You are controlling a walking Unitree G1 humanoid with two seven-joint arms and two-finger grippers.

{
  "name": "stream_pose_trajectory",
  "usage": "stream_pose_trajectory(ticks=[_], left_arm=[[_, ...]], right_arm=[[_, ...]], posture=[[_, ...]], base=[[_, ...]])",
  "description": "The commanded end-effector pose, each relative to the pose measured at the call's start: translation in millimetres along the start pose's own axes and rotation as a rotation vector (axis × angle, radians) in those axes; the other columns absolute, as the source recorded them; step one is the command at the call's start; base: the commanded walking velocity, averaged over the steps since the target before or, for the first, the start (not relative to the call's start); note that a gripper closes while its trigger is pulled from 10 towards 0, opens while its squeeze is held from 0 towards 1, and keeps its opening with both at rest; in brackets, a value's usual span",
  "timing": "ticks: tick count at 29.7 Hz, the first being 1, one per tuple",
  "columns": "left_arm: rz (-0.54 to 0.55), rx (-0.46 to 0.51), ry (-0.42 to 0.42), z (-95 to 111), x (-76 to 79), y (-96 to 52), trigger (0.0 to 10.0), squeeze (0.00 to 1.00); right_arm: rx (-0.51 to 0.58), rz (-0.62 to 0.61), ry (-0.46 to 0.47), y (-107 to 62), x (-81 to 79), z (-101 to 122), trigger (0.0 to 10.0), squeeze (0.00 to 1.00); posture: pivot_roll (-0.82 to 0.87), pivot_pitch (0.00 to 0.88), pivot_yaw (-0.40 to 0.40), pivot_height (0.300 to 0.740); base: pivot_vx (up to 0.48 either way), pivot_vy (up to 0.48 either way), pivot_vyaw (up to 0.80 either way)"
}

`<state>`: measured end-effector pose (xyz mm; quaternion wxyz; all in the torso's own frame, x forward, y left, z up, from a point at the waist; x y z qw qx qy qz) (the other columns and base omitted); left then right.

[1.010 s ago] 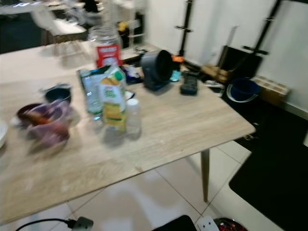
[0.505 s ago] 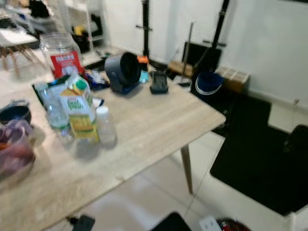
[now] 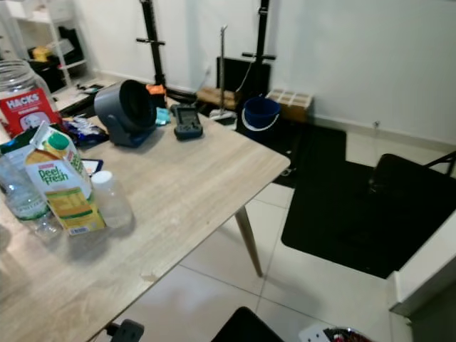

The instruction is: Restocking fridge

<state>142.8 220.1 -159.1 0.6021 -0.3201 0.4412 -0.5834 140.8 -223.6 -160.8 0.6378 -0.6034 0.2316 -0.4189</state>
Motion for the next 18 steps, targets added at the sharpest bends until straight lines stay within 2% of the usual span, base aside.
stream_pose_trajectory(ticks=[1,18], left_arm=[[-0.006,0.014,-0.012,6.3,0.8,0.8,10.0,0.00],[-0.041,0.003,-0.023,5.1,6.5,0.8,10.0,0.00]], right_arm=[[-0.008,-0.016,-0.007,-0.6,5.7,-0.9,10.0,0.00],[-0.039,-0.023,-0.012,-1.1,8.1,-8.7,10.0,0.00]], posture=[[0.02,0.000,-0.002,0.740],[0.02,0.000,-0.002,0.740]], base=[[0.000,0.000,-0.78],[0.000,0.000,-0.78]])
Point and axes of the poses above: a point about 5 cm out from each wrist's last joint towards the gripper, its own y axis pointing out of the wrist towards the gripper, its own z axis along the axis of the wrist's last joint, x = y × z, the point moved 6 cm from there along y, pointing out of the wrist towards the gripper, and after that the axes turned 11 degrees about -y, right-handed, at the moved point
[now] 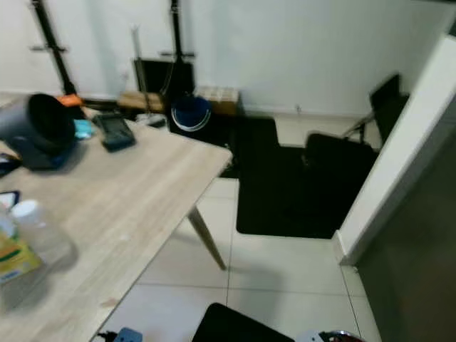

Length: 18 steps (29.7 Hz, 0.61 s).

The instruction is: Restocking fridge

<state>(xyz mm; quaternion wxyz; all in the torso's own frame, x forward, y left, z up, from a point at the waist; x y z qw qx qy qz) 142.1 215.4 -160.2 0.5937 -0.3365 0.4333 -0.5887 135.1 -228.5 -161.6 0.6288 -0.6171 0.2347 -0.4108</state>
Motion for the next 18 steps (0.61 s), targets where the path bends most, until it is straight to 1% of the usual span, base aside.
stream_pose_trajectory(ticks=[1,18], left_arm=[[-0.011,0.010,-0.008,4.0,2.7,0.5,10.0,0.00],[-0.027,0.002,-0.014,1.9,8.9,0.7,10.0,0.00]], right_arm=[[-0.012,-0.024,0.004,-0.7,7.0,-3.6,10.0,0.00],[-0.024,-0.027,0.012,-0.8,7.2,-7.2,10.0,0.00]], posture=[[0.02,0.000,-0.002,0.740],[0.02,0.000,-0.004,0.740]], base=[[0.000,0.000,-0.77],[0.000,0.000,-0.78]])
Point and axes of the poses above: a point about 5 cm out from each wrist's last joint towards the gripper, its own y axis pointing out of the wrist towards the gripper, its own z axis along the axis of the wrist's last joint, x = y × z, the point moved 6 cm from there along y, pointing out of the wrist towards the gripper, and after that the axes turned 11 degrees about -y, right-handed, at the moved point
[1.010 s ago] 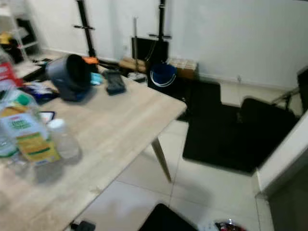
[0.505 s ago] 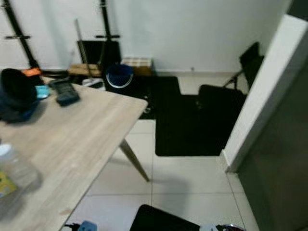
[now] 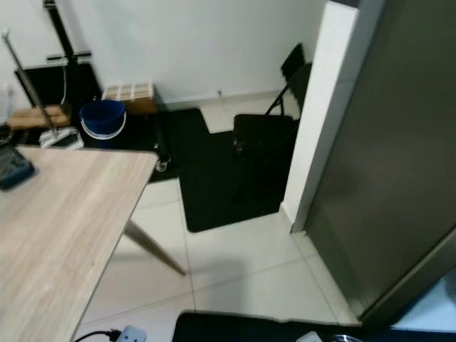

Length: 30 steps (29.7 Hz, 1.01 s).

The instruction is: Restocking fridge

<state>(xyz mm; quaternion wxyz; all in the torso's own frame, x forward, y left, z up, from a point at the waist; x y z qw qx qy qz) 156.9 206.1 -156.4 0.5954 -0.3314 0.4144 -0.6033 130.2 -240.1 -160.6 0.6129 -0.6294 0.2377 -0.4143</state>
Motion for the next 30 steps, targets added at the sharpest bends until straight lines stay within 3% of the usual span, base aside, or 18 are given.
stream_pose_trajectory(ticks=[1,30], left_arm=[[-0.004,-0.040,-0.006,-13.8,1.6,-1.6,10.0,0.00],[-0.007,-0.046,-0.007,-15.9,2.7,-1.8,10.0,0.00]], right_arm=[[0.012,-0.008,0.007,0.0,0.5,3.4,10.0,0.00],[0.003,-0.011,0.004,0.0,1.2,1.3,10.0,0.00]], posture=[[0.02,0.000,-0.004,0.740],[0.01,0.000,-0.004,0.740]], base=[[0.000,0.000,-0.78],[0.000,0.000,-0.78]])
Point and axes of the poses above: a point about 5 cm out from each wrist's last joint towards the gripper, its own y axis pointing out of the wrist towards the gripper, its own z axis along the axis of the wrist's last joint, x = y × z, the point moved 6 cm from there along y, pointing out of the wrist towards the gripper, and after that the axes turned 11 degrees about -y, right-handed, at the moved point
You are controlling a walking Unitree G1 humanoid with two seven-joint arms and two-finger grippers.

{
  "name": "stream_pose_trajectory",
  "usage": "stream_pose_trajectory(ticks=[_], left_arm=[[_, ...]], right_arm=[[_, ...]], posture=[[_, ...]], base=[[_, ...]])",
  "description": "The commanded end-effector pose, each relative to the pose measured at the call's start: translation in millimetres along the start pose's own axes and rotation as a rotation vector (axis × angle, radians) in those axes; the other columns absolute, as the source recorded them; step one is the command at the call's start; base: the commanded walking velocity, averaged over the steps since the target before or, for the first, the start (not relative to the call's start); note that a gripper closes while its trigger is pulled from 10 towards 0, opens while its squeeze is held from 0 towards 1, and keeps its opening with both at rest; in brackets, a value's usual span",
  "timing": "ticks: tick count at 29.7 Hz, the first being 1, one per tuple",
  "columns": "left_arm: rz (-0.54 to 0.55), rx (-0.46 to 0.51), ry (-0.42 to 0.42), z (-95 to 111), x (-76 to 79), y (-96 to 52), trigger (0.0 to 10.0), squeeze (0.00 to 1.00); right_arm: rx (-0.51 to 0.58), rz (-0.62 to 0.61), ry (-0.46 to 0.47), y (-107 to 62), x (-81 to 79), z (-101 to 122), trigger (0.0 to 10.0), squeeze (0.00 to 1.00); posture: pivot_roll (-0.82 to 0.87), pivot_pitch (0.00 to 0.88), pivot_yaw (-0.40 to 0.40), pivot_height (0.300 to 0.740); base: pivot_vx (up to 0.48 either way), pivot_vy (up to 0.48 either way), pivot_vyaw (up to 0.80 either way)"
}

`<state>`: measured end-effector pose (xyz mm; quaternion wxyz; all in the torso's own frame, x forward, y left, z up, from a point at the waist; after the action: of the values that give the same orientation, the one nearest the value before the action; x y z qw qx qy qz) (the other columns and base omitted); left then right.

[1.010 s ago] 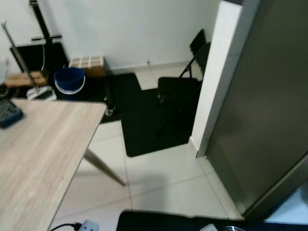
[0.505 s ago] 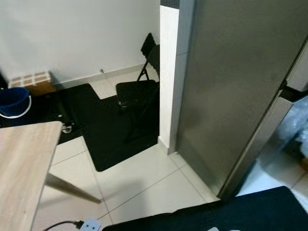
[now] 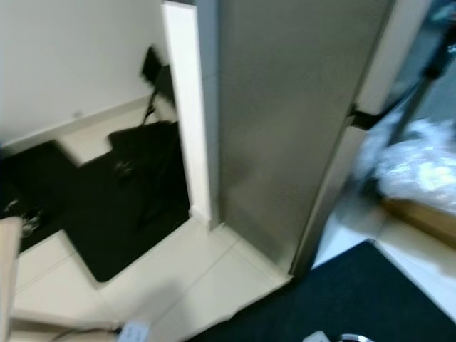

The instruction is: Restocking fridge

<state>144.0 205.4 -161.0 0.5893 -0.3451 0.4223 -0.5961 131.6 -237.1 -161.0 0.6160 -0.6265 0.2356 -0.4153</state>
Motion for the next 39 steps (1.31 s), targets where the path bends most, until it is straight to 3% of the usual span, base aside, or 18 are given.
stream_pose_trajectory(ticks=[1,39], left_arm=[[-0.002,-0.010,0.002,-2.1,0.7,-0.1,10.0,0.00],[0.002,-0.006,0.001,0.7,-1.4,0.2,10.0,0.00]], right_arm=[[-0.006,-0.012,0.003,-0.3,3.3,-1.3,10.0,0.00],[0.004,-0.012,-0.009,-0.3,3.6,3.5,10.0,0.00]], posture=[[0.01,0.000,-0.004,0.740],[0.01,0.000,-0.004,0.740]], base=[[0.000,0.000,-0.78],[0.000,0.000,-0.78]])
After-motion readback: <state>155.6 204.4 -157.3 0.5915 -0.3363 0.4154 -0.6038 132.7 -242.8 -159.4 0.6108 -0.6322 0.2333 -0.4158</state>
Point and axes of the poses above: a point about 5 cm out from each wrist's last joint towards the gripper, its own y axis pointing out of the wrist towards the gripper, its own z axis along the axis of the wrist's last joint, x = y × z, the point moved 6 cm from there along y, pointing out of the wrist towards the gripper, and after that the axes turned 11 degrees about -y, right-handed, at the moved point
